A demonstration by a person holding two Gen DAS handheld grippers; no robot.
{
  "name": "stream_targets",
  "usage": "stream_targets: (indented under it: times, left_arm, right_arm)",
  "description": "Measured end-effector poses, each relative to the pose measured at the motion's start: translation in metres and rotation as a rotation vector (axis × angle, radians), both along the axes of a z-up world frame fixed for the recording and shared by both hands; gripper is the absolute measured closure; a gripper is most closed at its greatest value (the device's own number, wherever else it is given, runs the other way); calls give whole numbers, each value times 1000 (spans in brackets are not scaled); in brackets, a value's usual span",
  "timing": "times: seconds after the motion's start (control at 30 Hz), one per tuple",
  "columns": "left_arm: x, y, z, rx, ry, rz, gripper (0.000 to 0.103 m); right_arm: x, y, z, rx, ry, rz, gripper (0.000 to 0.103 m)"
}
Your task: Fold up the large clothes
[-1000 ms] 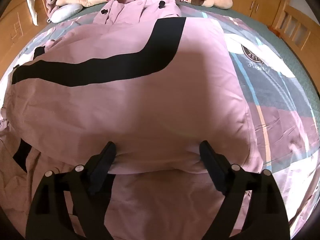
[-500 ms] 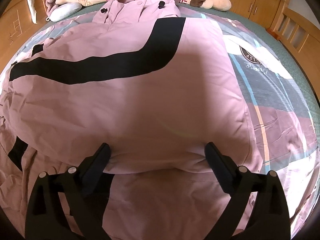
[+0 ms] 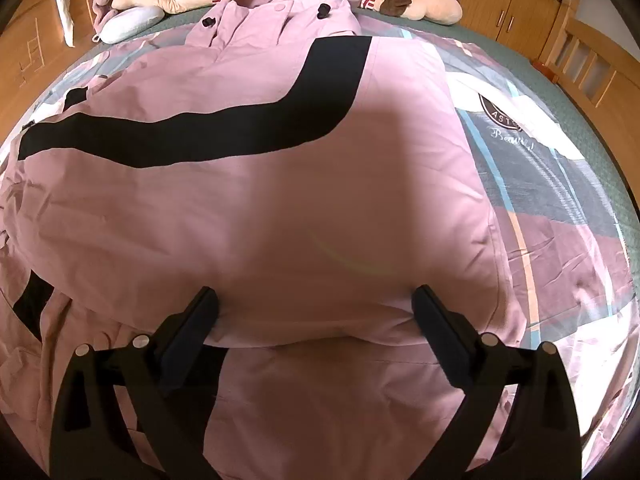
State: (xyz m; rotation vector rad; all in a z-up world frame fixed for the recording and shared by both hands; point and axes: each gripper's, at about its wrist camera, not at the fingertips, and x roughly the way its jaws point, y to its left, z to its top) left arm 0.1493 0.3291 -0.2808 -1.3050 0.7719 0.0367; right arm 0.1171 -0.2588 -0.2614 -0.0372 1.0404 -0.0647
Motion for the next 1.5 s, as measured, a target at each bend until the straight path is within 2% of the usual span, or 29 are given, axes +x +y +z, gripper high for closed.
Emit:
stream_targets:
  times: [0.07, 0.17, 0.2, 0.23, 0.3, 0.37, 0.4, 0.43, 0.5, 0.6, 0.63, 0.7, 0.87, 0.93, 1.0, 1.07, 1.13, 1.23, 1.27, 1.3, 1.33, 1.37, 1.4, 1.43, 1.5]
  left_arm:
    - [-3, -4, 18, 1, -76, 19, 100]
    - [-8, -34, 63, 164, -142, 15, 100]
    - [-7, -55, 85, 254, -173, -10, 100]
    - [-9, -68, 99, 304, -200, -33, 100]
    - [-12, -115, 133, 432, -281, -131, 99]
    - [-13, -163, 151, 534, -342, -247, 99]
    - [-14, -182, 153, 550, -362, -302, 99]
    - [-13, -215, 150, 532, -380, -407, 99]
    - [-10, -251, 139, 509, -361, -525, 99]
    - [-11, -304, 121, 634, -287, -626, 99]
    - [-14, -313, 119, 647, -271, -635, 97]
    - [-15, -319, 111, 623, -233, -637, 85]
    - [-16, -313, 109, 553, -184, -603, 82]
    - [-38, -307, 109, 496, -175, -597, 74]
    - [-48, -302, 105, 412, -155, -601, 48]
    - [-61, -302, 101, 380, -137, -607, 48]
    - [-73, -302, 106, 425, -137, -588, 49]
    - [-90, -274, 132, 506, -211, -416, 47]
    - [-95, -256, 142, 533, -236, -322, 42]
    - [-98, -242, 148, 555, -241, -247, 32]
    - [-104, -218, 152, 570, -216, -127, 28]
    - [-106, -200, 151, 548, -184, -56, 23]
    - [-108, -180, 144, 490, -150, -4, 22]
    - [-107, -157, 130, 381, -105, 26, 22]
    - [-104, -130, 104, 234, -24, 39, 22]
  right_arm:
    - [0, 1, -1, -3, -2, 0, 3]
    - [-1, 2, -1, -7, -8, -1, 2]
    - [-1, 2, -1, -7, -9, -1, 2]
    - [-1, 2, -1, -7, -11, -1, 2]
    - [-1, 2, -1, -9, -14, -1, 2]
    - [-1, 2, -2, -15, -11, -5, 2]
    - [0, 3, -2, -18, -8, -8, 2]
    - [0, 3, -1, -21, -5, -11, 2]
    - [0, 4, -2, -28, -2, -15, 2]
    - [1, 4, -2, -28, -2, -16, 2]
    - [1, 4, -2, -29, -2, -16, 2]
    - [0, 4, -2, -30, -4, -16, 1]
    - [1, 4, -2, -30, -2, -15, 1]
    - [1, 4, -2, -30, -1, -14, 1]
    - [1, 4, -2, -29, -1, -15, 1]
    - [1, 5, -2, -31, 0, -15, 1]
    - [1, 4, -2, -30, -1, -15, 1]
    - [1, 4, -1, -30, -1, -15, 1]
    - [1, 4, -1, -29, -2, -15, 1]
    - [1, 4, -1, -30, -2, -15, 1]
    - [1, 4, -1, -30, -2, -15, 1]
    - [1, 4, -1, -31, -2, -15, 1]
    - [1, 4, -1, -32, -2, -14, 1]
    - [1, 5, -2, -33, -3, -14, 1]
    - [2, 5, -2, -35, -4, -14, 1]
